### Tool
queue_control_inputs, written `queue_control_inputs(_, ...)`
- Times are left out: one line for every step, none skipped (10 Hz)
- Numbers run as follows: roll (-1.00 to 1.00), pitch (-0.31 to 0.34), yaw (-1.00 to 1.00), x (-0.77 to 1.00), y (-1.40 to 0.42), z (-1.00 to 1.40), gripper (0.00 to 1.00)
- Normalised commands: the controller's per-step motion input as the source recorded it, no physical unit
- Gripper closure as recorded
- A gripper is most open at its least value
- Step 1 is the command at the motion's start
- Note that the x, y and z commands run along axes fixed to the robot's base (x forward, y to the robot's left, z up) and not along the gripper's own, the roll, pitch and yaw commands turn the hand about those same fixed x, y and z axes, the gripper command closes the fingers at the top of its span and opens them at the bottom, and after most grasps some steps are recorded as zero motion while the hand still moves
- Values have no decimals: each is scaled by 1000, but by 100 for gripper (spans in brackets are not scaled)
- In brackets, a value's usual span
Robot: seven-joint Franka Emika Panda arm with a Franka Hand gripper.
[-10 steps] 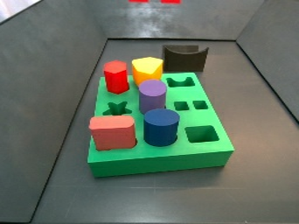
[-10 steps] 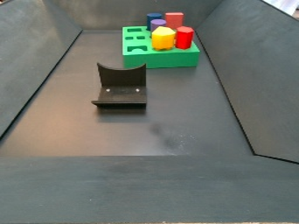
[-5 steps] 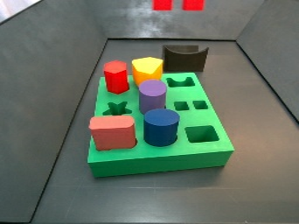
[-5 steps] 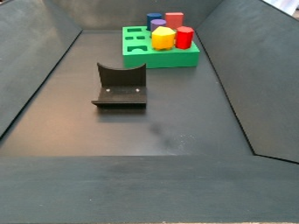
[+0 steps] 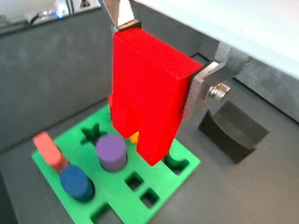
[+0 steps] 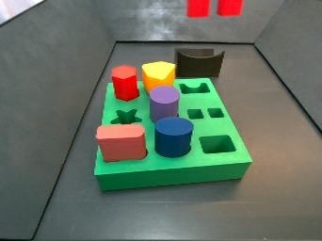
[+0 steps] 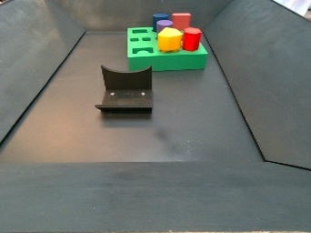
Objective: Pick up the double-square object. Move up. Move to above the board. Insert the double-square object.
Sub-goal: Insert the double-square object.
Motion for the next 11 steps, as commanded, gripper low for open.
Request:
queue_control_inputs(67, -144, 343, 574, 0, -197, 100)
queue_control_inputs(69, -147, 346, 569, 0, -191, 100)
queue_control_inputs(113, -130, 443, 449, 0, -214, 100)
queue_control_inputs(164, 0, 194, 0, -26, -54, 100)
queue_control_inputs(0, -11, 0, 0, 0, 0, 100)
queue_control_inputs(291, -111, 0, 0, -209, -637, 100)
queue_control_inputs(369, -106, -34, 0, -234, -591, 100)
queue_control_inputs(339, -130, -37, 0, -271, -623, 100)
queue_control_inputs(324, -157, -29, 31, -283, -600, 100)
queue_control_inputs(349, -156, -17, 26, -243, -563, 100)
queue_control_inputs(386, -143, 0, 0, -160, -511, 100)
